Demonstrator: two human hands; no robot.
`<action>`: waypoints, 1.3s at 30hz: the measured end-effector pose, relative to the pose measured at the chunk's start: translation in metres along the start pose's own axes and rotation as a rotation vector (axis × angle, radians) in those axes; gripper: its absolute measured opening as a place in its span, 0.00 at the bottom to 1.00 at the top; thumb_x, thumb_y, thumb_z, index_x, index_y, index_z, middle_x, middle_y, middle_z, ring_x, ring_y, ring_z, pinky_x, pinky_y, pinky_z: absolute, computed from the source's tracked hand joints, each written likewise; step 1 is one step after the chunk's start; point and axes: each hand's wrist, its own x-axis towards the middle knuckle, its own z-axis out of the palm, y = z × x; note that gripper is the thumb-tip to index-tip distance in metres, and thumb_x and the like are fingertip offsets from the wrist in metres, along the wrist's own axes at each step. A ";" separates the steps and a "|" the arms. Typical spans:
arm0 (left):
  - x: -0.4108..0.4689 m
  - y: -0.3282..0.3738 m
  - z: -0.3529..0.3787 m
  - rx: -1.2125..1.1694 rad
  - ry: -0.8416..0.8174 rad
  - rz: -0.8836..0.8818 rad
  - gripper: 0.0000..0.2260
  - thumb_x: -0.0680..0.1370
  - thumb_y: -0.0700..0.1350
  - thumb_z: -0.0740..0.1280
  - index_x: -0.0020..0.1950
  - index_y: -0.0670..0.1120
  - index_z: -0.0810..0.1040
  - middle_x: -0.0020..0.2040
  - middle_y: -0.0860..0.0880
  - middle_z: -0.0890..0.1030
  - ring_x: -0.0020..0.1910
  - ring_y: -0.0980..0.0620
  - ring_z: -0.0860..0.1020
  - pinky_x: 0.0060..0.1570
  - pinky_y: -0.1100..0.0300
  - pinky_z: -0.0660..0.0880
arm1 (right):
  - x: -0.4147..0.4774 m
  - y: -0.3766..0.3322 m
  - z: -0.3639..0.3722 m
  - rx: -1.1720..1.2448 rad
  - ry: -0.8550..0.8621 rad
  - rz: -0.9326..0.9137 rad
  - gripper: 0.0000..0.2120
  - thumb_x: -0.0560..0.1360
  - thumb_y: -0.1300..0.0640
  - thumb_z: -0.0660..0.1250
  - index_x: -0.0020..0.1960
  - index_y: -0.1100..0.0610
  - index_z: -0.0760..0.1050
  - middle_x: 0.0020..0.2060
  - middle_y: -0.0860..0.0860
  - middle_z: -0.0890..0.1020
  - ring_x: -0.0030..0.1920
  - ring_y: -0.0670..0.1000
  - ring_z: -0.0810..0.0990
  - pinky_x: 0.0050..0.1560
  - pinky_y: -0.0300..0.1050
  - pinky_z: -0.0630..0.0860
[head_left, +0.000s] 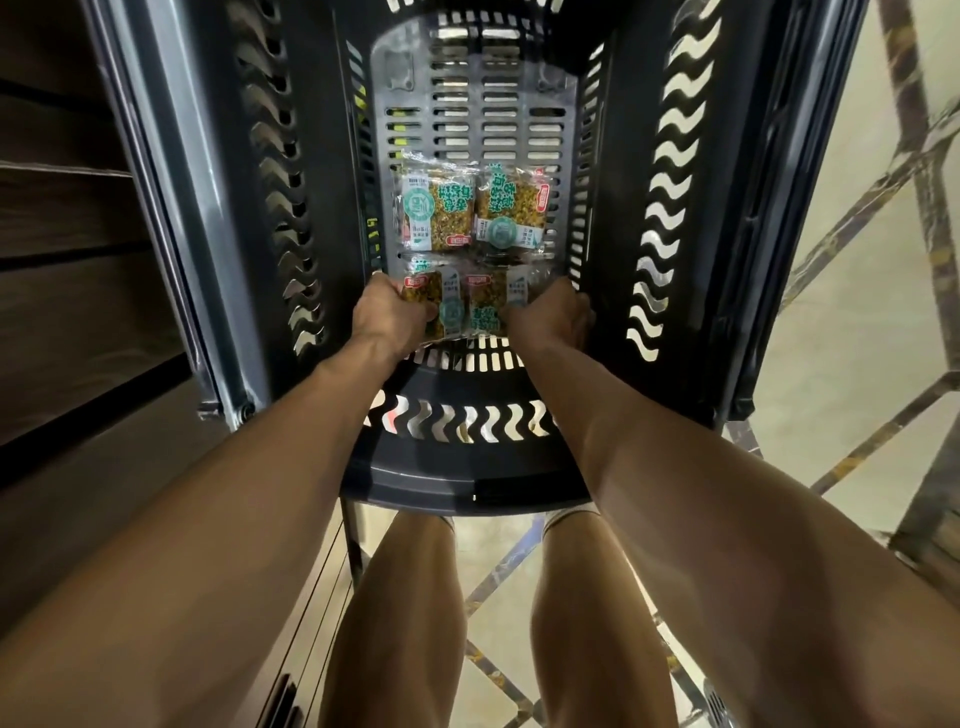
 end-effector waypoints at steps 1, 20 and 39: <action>-0.001 0.001 -0.001 -0.006 -0.011 0.003 0.17 0.77 0.43 0.77 0.61 0.45 0.74 0.57 0.46 0.82 0.55 0.44 0.82 0.58 0.46 0.82 | -0.001 -0.001 -0.002 -0.023 0.016 -0.007 0.28 0.74 0.54 0.78 0.71 0.55 0.73 0.69 0.57 0.74 0.70 0.60 0.72 0.68 0.60 0.74; -0.124 0.026 -0.057 -0.482 0.000 0.000 0.16 0.77 0.40 0.76 0.63 0.42 0.79 0.53 0.48 0.87 0.53 0.47 0.86 0.52 0.53 0.84 | -0.096 -0.011 -0.120 0.294 -0.198 -0.317 0.10 0.76 0.59 0.74 0.55 0.48 0.82 0.47 0.43 0.86 0.45 0.43 0.83 0.45 0.42 0.81; -0.502 0.140 -0.188 -1.060 -0.238 0.315 0.20 0.74 0.41 0.77 0.65 0.38 0.81 0.61 0.42 0.85 0.58 0.44 0.84 0.53 0.50 0.83 | -0.364 -0.035 -0.478 0.754 -0.536 -0.452 0.07 0.78 0.64 0.72 0.56 0.61 0.81 0.49 0.56 0.87 0.47 0.52 0.87 0.45 0.43 0.83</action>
